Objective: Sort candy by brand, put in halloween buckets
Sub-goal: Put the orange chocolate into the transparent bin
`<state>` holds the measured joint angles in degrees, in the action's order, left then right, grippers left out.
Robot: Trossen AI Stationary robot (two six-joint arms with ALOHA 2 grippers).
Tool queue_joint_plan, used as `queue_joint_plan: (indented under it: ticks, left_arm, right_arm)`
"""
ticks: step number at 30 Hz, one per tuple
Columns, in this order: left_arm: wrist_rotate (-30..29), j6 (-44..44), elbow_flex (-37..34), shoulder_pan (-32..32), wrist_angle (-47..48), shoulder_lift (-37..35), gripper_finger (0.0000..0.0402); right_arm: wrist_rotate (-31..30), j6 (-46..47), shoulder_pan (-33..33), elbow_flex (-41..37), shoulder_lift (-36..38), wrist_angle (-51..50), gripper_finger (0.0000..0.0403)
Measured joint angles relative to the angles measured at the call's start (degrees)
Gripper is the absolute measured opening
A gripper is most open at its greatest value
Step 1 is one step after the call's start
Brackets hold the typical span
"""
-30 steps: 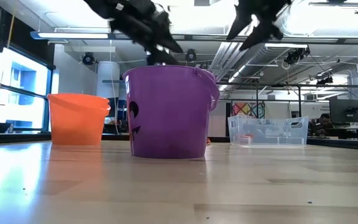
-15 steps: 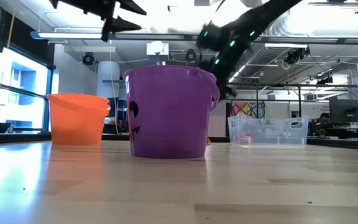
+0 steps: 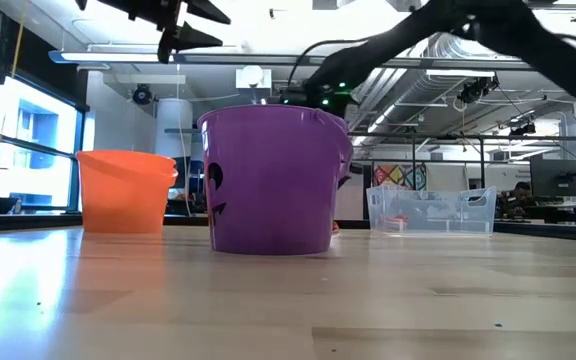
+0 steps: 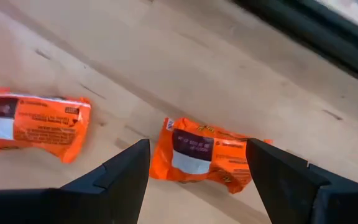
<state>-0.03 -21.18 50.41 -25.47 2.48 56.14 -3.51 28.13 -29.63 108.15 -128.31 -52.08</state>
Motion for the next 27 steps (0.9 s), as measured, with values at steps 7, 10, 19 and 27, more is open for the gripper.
queue_joint_plan:
  ticks: [7,10,19,27]
  left_arm:
    - [1.02,1.83,0.00,-0.02,3.10,-0.02,0.0209]
    - [1.02,1.87,0.00,-0.02,4.73,0.00,0.0209]
    - [0.96,3.80,0.00,-0.03,5.37,0.00,0.0209]
    - [0.85,3.84,0.00,-0.04,5.38,0.00,0.0209]
  right_arm:
    - [0.73,-3.18,0.02,12.71,-9.31,-12.64,0.0259]
    - [1.03,-4.11,0.05,14.95,-11.25,-15.11,0.0259]
    - [-0.60,-6.61,0.98,15.15,-11.79,-16.65,0.0113]
    - [-4.56,-11.28,2.54,15.14,-2.99,-17.85,0.0029]
